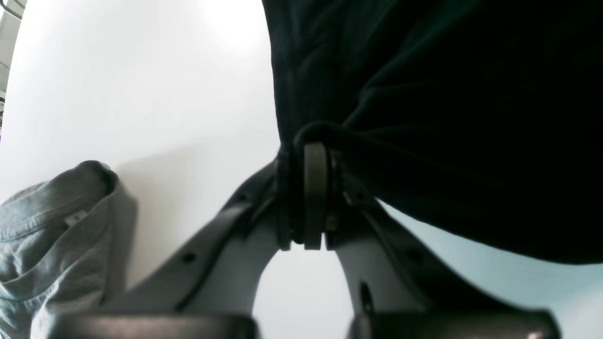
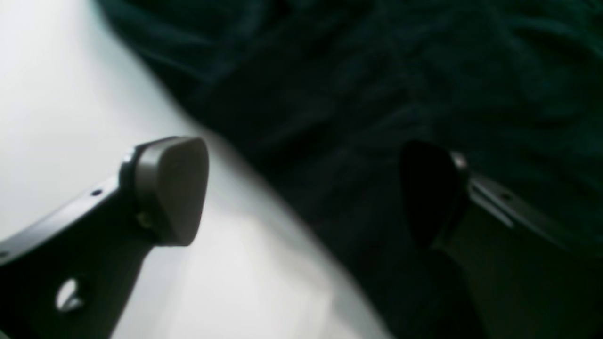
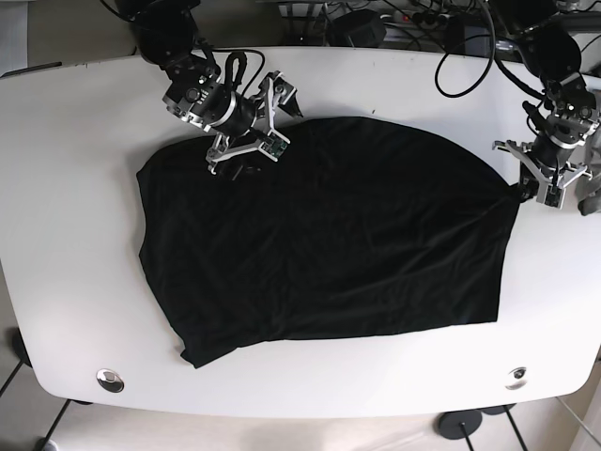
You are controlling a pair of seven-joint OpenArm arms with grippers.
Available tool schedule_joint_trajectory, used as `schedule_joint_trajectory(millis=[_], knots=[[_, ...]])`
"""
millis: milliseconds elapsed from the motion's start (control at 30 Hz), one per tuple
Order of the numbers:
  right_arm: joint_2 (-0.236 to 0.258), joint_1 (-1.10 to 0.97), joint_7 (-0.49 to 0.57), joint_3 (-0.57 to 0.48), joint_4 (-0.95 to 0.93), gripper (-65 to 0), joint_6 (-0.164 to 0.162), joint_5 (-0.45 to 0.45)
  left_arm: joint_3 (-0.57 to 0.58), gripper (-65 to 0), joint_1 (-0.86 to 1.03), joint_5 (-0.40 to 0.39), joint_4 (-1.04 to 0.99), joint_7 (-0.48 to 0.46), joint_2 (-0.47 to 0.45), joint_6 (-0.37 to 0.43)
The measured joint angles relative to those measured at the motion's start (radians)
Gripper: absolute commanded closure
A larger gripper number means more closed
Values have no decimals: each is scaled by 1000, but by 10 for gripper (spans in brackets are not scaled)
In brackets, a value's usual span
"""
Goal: Fold the T-shirt properly
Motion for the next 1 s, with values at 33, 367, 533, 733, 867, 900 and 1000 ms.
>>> schedule_joint_trajectory(millis=[33, 367, 533, 733, 867, 900, 1000], knots=[[-9, 19, 1, 6, -15, -474, 36, 2, 0, 0, 0, 0, 0, 0, 0, 0], [-21, 23, 2, 7, -14, -19, 41, 4, 0, 0, -3, 0, 0, 0, 0, 0], [-90, -116, 1, 193, 151, -19, 43, 58, 2, 0, -6, 0, 0, 0, 0, 0], [-116, -274, -4, 384, 229, -24, 43, 277, 2, 0, -6, 0, 0, 0, 0, 0], [-121, -256, -3, 387, 193, -219, 34, 217, 2, 0, -5, 0, 0, 0, 0, 0], [-122, -242, 0, 385, 191, -284, 35, 180, 2, 0, -6, 0, 0, 0, 0, 0], [-109, -178, 0, 305, 168, -409, 41, 60, 18, 0, -5, 0, 0, 1, -6, 0]])
